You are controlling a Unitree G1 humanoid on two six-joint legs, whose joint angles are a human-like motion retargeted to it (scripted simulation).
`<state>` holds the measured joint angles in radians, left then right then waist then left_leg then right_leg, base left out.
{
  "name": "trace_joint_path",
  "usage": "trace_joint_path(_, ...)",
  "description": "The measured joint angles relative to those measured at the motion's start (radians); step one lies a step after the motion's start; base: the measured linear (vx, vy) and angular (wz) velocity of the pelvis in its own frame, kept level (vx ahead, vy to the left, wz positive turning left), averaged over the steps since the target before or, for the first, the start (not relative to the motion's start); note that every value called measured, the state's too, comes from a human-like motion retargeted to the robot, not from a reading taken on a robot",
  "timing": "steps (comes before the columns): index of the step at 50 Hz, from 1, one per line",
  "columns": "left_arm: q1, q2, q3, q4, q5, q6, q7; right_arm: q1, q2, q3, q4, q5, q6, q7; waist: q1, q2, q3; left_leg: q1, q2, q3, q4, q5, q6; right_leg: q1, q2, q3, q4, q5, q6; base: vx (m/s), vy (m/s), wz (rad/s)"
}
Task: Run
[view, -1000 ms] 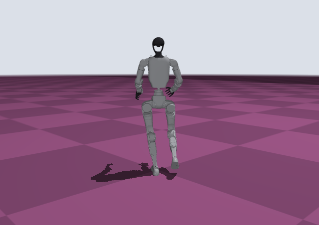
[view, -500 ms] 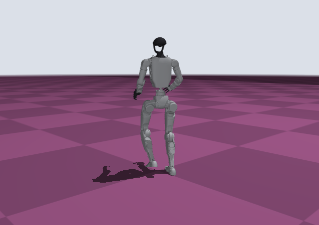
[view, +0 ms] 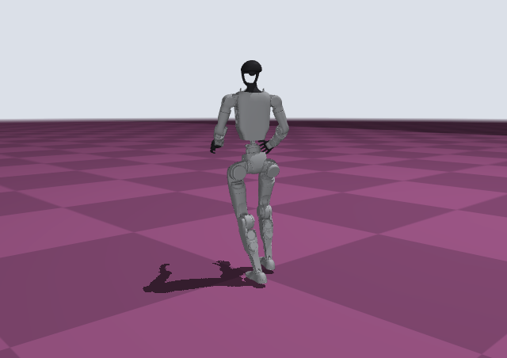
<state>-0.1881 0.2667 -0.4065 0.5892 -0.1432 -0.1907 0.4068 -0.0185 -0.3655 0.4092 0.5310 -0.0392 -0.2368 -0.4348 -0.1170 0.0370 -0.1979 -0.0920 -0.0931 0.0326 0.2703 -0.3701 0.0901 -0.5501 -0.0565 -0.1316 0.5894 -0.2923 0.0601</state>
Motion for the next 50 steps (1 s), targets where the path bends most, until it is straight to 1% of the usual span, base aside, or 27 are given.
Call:
trace_joint_path(2,-0.001,-0.007,-0.019,-0.009,0.010,-0.019,-0.010,0.019,0.003,-0.009,0.007,0.001,0.003,-0.008,-0.010,0.002,-0.009,0.030,0.008,-0.007,0.019,0.019,-0.025,0.023,0.035,0.016,-0.196,0.035,0.014,0.01,-0.04,0.31)
trace_joint_path(4,0.010,-0.011,-0.031,-0.021,0.019,-0.030,-0.018,0.034,0.003,-0.013,0.014,-0.001,0.004,-0.020,-0.011,0.002,-0.022,0.038,0.017,-0.019,0.088,0.034,-0.044,0.044,0.060,0.031,-0.266,0.052,0.006,0.01,-0.05,0.21)
trace_joint_path(7,0.039,-0.016,-0.039,-0.036,0.018,-0.030,-0.033,0.040,-0.002,-0.011,0.027,-0.007,0.005,-0.044,-0.003,0.003,-0.034,0.002,0.040,-0.028,0.298,0.063,-0.067,0.076,0.089,0.044,-0.233,0.037,-0.036,0.00,-0.06,0.14)
trace_joint_path(10,0.067,-0.016,-0.036,-0.038,0.012,-0.014,-0.048,0.022,-0.014,-0.006,0.031,-0.021,0.007,-0.071,0.018,-0.001,-0.032,-0.099,0.081,-0.004,0.612,0.094,-0.070,0.097,0.105,0.048,-0.128,-0.039,-0.096,-0.01,-0.06,0.12)
trace_joint_path(13,0.081,-0.013,-0.026,-0.030,-0.001,0.013,-0.048,-0.019,-0.031,0.000,0.029,-0.043,0.016,-0.095,0.043,-0.017,-0.019,-0.241,0.143,0.041,0.889,0.045,-0.011,0.113,0.102,0.047,-0.029,-0.147,-0.139,-0.02,-0.06,0.22)
trace_joint_path(15,0.090,-0.011,-0.015,-0.025,-0.014,0.028,-0.042,-0.050,-0.040,0.004,0.032,-0.054,0.023,-0.107,0.063,-0.032,-0.011,-0.337,0.176,0.062,0.999,-0.010,0.033,0.132,0.096,0.050,0.010,-0.212,-0.152,-0.03,-0.04,0.23)
trace_joint_path(16,0.096,-0.011,-0.008,-0.023,-0.019,0.029,-0.037,-0.063,-0.042,0.007,0.034,-0.057,0.025,-0.109,0.074,-0.039,-0.008,-0.380,0.182,0.069,1.008,-0.035,0.046,0.147,0.093,0.055,0.015,-0.232,-0.151,0.00,0.00,0.00)
trace_joint_path(18,0.114,-0.009,0.008,-0.022,-0.035,0.030,-0.035,-0.081,-0.042,0.013,0.038,-0.056,0.029,-0.110,0.095,-0.054,-0.006,-0.456,0.178,0.080,0.971,-0.068,0.063,0.187,0.086,0.068,0.003,-0.250,-0.140,0.00,0.00,0.00)
trace_joint_path(20,0.131,-0.003,0.025,-0.027,-0.056,0.028,-0.043,-0.094,-0.034,0.016,0.041,-0.043,0.033,-0.103,0.114,-0.071,-0.004,-0.499,0.149,0.089,0.838,-0.068,0.059,0.241,0.079,0.093,-0.042,-0.229,-0.115,0.00,0.00,0.00)
trace_joint_path(22,0.153,0.004,0.035,-0.033,-0.070,0.023,-0.056,-0.087,-0.021,0.019,0.042,-0.024,0.033,-0.088,0.136,-0.085,-0.008,-0.500,0.112,0.096,0.623,-0.035,0.040,0.305,0.073,0.121,-0.110,-0.171,-0.082,0.01,0.04,-0.25)
trace_joint_path(25,0.181,0.014,0.038,-0.038,-0.078,0.014,-0.071,-0.067,-0.005,0.024,0.051,-0.005,0.033,-0.057,0.163,-0.099,-0.021,-0.455,0.056,0.097,0.280,0.060,0.000,0.391,0.062,0.154,-0.190,-0.066,-0.023,0.02,0.03,-0.16)
trace_joint_path(27,0.195,0.022,0.031,-0.040,-0.069,0.009,-0.073,-0.048,0.000,0.029,0.058,-0.002,0.033,-0.032,0.173,-0.101,-0.036,-0.420,0.028,0.090,0.146,0.114,-0.013,0.425,0.056,0.171,-0.182,-0.007,0.011,0.03,0.05,-0.04)
trace_joint_path(30,0.198,0.038,0.025,-0.042,-0.040,0.010,-0.067,-0.030,0.003,0.039,0.065,-0.001,0.031,0.005,0.174,-0.110,-0.056,-0.373,-0.009,0.076,0.095,0.137,0.006,0.446,0.038,0.188,-0.072,0.069,0.052,0.01,0.02,0.02)
trace_joint_path(33,0.180,0.060,0.023,-0.037,0.015,0.020,-0.044,-0.027,0.013,0.047,0.074,-0.003,0.025,0.025,0.159,-0.121,-0.063,-0.348,-0.042,0.059,0.181,0.059,0.066,0.398,0.006,0.180,0.199,0.140,0.085,0.00,0.00,0.00)
trace_joint_path(35,0.153,0.073,0.024,-0.021,0.054,0.028,-0.014,-0.037,0.024,0.047,0.078,-0.014,0.021,0.020,0.141,-0.125,-0.056,-0.341,-0.055,0.057,0.255,-0.026,0.108,0.324,-0.024,0.155,0.428,0.162,0.089,0.00,0.00,0.00)
trace_joint_path(37,0.116,0.080,0.024,0.010,0.083,0.033,0.020,-0.049,0.036,0.043,0.081,-0.024,0.011,0.001,0.122,-0.121,-0.044,-0.325,-0.050,0.064,0.293,-0.089,0.125,0.231,-0.056,0.124,0.592,0.118,0.057,0.00,0.00,0.00)
trace_joint_path(38,0.100,0.080,0.024,0.025,0.089,0.035,0.032,-0.053,0.040,0.044,0.083,-0.025,0.004,-0.009,0.113,-0.114,-0.040,-0.306,-0.043,0.068,0.289,-0.105,0.124,0.185,-0.069,0.108,0.639,0.083,0.035,0.00,0.00,0.00)
trace_joint_path(40,0.083,0.073,0.026,0.046,0.089,0.038,0.044,-0.050,0.043,0.046,0.086,-0.019,-0.011,-0.024,0.091,-0.093,-0.039,-0.254,-0.024,0.073,0.241,-0.100,0.103,0.100,-0.082,0.073,0.651,0.014,0.000,0.00,0.00,0.00)
trace_joint_path(43,0.085,0.047,0.031,0.059,0.083,0.030,0.030,-0.035,0.042,0.043,0.080,-0.003,-0.023,-0.029,0.049,-0.054,-0.046,-0.161,0.009,0.076,0.103,0.000,0.037,0.026,-0.061,0.019,0.450,-0.023,-0.014,0.01,-0.02,0.16)
trace_joint_path(46,0.103,0.027,0.016,0.061,0.080,0.009,-0.004,-0.003,0.045,0.027,0.083,-0.003,-0.020,-0.024,0.016,-0.037,-0.057,-0.106,0.028,0.073,0.049,0.097,-0.025,0.025,-0.015,0.001,0.109,0.030,0.011,0.01,-0.05,0.39)
trace_joint_path(48,0.115,0.021,0.002,0.060,0.090,0.001,-0.025,0.023,0.047,0.010,0.089,-0.009,-0.012,-0.027,0.007,-0.040,-0.066,-0.094,0.030,0.070,0.086,0.122,-0.046,0.047,0.015,0.012,-0.094,0.079,0.028,0.00,-0.05,0.30)
trace_joint_path(50,0.119,0.023,-0.009,0.055,0.096,0.001,-0.044,0.036,0.044,-0.002,0.095,-0.014,-0.005,-0.035,0.008,-0.046,-0.072,-0.100,0.035,0.070,0.180,0.102,-0.048,0.072,0.037,0.023,-0.201,0.100,0.021,-0.01,-0.02,0.10)
